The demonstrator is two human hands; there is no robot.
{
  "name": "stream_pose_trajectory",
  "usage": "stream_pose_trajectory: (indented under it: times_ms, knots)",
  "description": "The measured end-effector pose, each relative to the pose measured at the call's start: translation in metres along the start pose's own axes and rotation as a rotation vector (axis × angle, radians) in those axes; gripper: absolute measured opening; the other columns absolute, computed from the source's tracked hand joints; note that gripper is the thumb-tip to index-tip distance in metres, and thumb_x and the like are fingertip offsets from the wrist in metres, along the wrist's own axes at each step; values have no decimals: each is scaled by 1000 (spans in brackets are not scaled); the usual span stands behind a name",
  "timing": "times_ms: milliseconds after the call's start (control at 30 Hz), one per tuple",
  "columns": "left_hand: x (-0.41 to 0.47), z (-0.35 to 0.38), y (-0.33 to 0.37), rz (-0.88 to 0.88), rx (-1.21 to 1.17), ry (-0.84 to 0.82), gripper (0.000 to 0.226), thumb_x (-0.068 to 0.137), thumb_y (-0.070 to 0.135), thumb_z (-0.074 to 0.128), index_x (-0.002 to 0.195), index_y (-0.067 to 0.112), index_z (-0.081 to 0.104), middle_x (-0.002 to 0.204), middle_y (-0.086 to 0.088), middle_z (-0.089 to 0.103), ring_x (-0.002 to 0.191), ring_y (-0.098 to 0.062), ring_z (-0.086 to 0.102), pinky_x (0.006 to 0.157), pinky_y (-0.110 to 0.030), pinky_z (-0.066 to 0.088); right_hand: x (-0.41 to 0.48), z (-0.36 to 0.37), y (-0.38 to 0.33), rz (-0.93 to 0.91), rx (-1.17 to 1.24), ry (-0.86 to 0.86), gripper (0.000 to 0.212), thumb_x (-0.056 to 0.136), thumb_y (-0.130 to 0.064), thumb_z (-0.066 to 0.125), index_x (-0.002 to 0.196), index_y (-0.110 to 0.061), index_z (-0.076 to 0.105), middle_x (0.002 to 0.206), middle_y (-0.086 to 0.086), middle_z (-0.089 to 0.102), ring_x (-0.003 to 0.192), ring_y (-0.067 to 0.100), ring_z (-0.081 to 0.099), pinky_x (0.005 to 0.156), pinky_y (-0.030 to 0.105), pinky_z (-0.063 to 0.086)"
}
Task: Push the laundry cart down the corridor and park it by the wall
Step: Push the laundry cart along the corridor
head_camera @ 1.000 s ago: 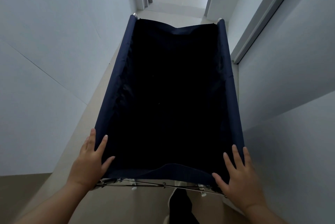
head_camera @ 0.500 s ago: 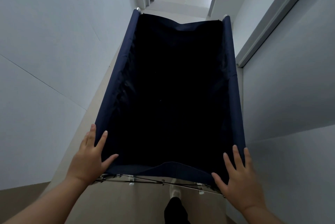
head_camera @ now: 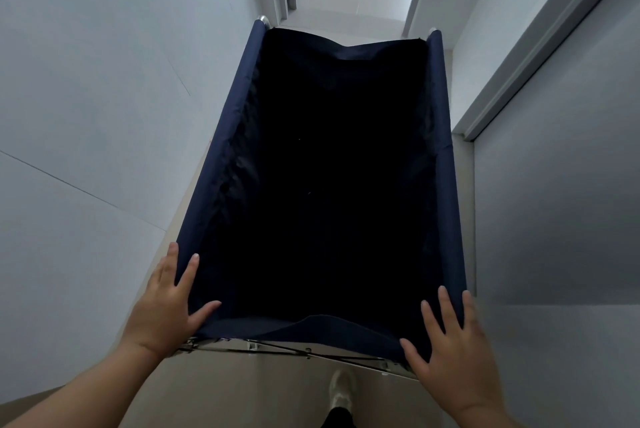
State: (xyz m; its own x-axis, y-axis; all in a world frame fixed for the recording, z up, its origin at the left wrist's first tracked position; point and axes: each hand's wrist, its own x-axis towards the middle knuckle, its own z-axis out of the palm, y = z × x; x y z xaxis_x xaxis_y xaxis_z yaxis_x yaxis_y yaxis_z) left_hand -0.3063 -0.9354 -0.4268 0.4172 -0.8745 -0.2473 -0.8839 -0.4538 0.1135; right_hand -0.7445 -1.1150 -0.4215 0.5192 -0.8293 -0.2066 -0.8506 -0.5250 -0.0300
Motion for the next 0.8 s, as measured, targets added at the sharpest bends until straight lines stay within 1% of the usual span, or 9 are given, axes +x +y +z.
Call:
stream_pose_trajectory:
  times_ms: [100,200,233,333,433,500,567,667,800]
  knots:
    - [12,-5,-3,-1,7,-12,98,85,83,25,147,9,42,163,-21,18,133,-48,42,87,-60,54,11,-3,-3,6,-1,-11,85,96,-72,18,131,-11,67,150,20,51,144,50,33,94,60,50]
    - [23,-9,-6,-13,9,-15,100,83,84,24,147,9,41,163,-20,18,135,-46,41,82,-59,56,23,-8,-6,15,-4,-20,79,94,-70,29,130,-11,68,149,19,52,145,49,32,94,60,50]
    - [27,-10,-6,-20,9,-18,101,83,85,23,147,10,40,163,-20,18,134,-46,42,78,-58,57,26,-9,-7,18,-2,-25,79,94,-70,29,130,-11,68,149,19,52,145,49,32,93,60,51]
    - [37,-16,-7,-28,9,-30,102,82,86,21,147,10,40,162,-20,20,133,-46,44,71,-57,59,36,-14,-9,30,2,-41,83,96,-71,21,130,-11,67,149,20,52,144,49,34,91,58,51]
    - [48,-19,-10,-18,16,-22,102,82,86,21,147,10,39,163,-20,19,133,-47,43,71,-57,59,47,-18,-13,44,9,-54,78,93,-69,30,131,-11,67,150,20,51,144,49,33,92,58,51]
    - [57,-21,-12,-18,26,-14,103,81,87,22,148,11,38,163,-20,19,134,-46,42,69,-56,59,55,-21,-15,52,17,-61,80,95,-69,26,134,-11,65,151,21,49,144,49,34,92,59,50]
    - [66,-23,-15,-6,53,2,104,80,87,25,149,10,38,163,-21,19,136,-47,40,75,-58,58,62,-24,-17,58,17,-64,84,96,-70,18,137,-12,62,153,22,46,143,49,35,94,59,49]
    - [81,-25,-20,22,112,12,107,75,86,35,150,10,37,163,-24,17,143,-49,30,93,-64,49,75,-31,-21,75,14,-78,87,96,-72,15,141,-11,58,155,25,42,143,50,35,100,61,44]
    - [102,-33,-25,25,184,16,105,75,86,37,151,13,37,163,-23,16,144,-50,24,97,-70,34,96,-40,-28,110,-3,-99,92,94,-75,11,142,-11,56,156,26,40,143,50,36,103,66,39]
